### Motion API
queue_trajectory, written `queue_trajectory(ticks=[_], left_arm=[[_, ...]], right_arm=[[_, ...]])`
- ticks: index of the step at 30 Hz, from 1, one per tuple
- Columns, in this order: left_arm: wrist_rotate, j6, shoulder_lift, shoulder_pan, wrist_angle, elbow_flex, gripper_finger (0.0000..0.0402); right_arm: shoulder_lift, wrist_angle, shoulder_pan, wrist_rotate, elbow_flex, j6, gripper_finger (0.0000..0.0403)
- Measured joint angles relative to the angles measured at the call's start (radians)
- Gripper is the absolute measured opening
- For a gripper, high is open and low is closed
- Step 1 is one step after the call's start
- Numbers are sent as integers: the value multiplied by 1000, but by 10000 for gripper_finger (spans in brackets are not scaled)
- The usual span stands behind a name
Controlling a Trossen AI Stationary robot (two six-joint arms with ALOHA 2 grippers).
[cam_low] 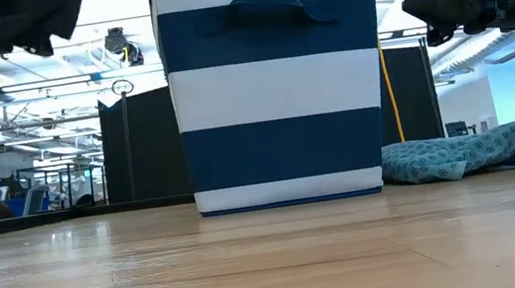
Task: Pick & place medical supplies in basket/bin
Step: Put the black bandage into the blue bin
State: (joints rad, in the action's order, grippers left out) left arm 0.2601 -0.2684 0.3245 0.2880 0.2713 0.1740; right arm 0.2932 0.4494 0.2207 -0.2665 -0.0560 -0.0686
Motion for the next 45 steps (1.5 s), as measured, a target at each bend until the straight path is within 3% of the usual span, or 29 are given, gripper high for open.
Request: queue_trajectory(ticks=[4,7,11,14,20,24,34,38,45], left_arm=[[2,52,-31,-44,94,-86,102],[39,141,-24,-90,150,-78,102],[5,198,16,-173,116,30,102],[-2,201,94,-234,29,200,102],[-79,111,411,-357,-375,634,102],[-98,82,670,-448,-556,919,102],[-281,34,1255,-636,-886,1549,101],[-330,36,1437,-676,-989,1686,101],[-334,108,1635,-709,-1036,1669,101]], right_arm=[[0,-35,0,0,0,5,0],[0,-49,0,1,0,5,0],[0,-42,0,1,0,5,0],[0,-37,0,2,0,-1,0],[0,-32,0,4,0,-19,0],[0,3,0,5,0,-50,0],[0,10,0,4,0,-75,0],[0,10,0,3,0,-92,0],[0,6,0,3,0,-95,0]])
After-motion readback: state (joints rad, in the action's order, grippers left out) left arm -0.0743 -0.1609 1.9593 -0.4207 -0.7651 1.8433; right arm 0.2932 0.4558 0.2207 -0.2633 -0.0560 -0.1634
